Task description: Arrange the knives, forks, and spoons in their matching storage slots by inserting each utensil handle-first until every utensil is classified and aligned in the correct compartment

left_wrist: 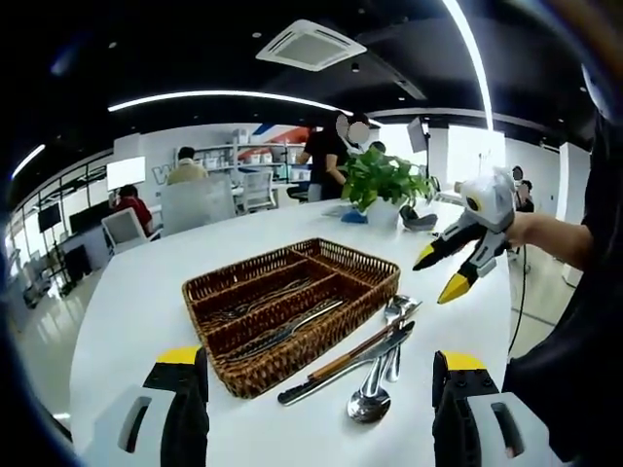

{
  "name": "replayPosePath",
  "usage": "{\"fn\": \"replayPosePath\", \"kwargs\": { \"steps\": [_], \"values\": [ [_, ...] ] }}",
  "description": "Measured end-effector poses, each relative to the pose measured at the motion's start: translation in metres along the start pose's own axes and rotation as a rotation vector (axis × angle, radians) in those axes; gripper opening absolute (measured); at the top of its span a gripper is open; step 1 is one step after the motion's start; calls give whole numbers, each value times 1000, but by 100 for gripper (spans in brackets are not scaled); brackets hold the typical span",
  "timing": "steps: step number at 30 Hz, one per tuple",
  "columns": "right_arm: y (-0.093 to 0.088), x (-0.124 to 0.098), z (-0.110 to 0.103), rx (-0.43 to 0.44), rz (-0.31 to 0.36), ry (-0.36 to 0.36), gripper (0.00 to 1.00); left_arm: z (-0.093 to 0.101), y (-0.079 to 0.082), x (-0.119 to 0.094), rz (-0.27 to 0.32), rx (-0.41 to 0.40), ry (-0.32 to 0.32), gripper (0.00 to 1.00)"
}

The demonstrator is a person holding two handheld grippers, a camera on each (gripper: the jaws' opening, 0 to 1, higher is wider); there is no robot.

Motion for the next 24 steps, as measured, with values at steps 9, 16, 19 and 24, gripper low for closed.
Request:
{"fn": "replayPosePath", "kwargs": {
  "steps": [9,16,19,24],
  "values": [
    [-17,24,-20,-5,-61,137,27,-1,-3,-2,5,2,-2,100],
    [-24,36,-24,-18,-94,178,21,2,-6,-2,-3,9,-9,100],
    [-26,40,-23,-33,-109,184,20,3,-7,-1,-3,8,-11,100],
    [-28,44,-27,-68,-131,215,16,6,-10,0,-15,11,-26,97]
  ]
}}
Point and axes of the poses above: the point that each gripper's makers call its tool centre point, and the gripper's own axes: x roughly forward along the fingers, z roughly to its right, y roughly out of its top, the point moved 1 cm from there along -x, roughly backward along the fingers, and after that the axes turned 8 degrees about -x, right-handed, at the moved point
